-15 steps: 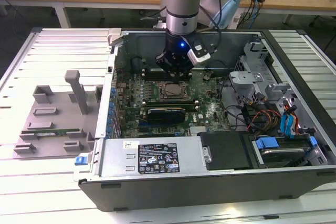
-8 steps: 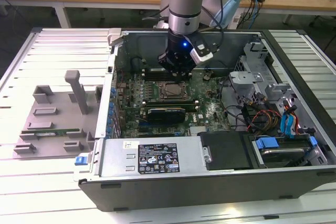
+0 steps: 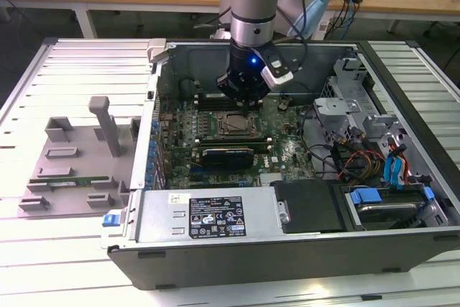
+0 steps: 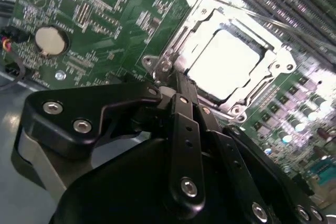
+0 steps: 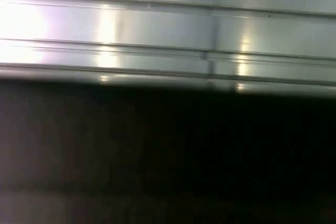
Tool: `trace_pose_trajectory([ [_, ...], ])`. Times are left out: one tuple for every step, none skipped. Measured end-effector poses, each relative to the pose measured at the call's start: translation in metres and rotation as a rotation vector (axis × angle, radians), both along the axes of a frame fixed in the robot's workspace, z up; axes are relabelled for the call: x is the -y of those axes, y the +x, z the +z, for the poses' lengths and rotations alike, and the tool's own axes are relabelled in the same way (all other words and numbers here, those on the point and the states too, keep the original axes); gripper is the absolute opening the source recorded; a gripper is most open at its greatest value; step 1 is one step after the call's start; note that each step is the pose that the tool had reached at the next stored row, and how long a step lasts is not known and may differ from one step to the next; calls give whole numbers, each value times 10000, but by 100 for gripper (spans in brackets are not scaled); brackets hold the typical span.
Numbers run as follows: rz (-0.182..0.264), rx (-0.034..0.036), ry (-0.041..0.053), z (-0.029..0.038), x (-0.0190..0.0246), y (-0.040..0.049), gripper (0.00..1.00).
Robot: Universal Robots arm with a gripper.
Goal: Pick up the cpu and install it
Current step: 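Install the first cpu locking lever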
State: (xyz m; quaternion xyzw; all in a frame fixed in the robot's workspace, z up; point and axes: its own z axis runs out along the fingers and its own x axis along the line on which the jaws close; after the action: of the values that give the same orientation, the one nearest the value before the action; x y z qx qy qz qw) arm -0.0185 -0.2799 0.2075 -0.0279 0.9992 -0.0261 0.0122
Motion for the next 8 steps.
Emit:
trace_pose_trajectory([
  [0,2,-9,0,20,-2,11],
  [-1,5,-15,0,55,-5,11],
  [-1,8,-19,0,95,-9,11],
  [0,13,-18,0,127,-12,11],
  [0,17,-19,1,153,-15,11],
  [1,28,-23,11,197,-19,11],
  [-1,36,-25,24,210,-20,11],
  [-1,42,-28,38,216,-20,11],
])
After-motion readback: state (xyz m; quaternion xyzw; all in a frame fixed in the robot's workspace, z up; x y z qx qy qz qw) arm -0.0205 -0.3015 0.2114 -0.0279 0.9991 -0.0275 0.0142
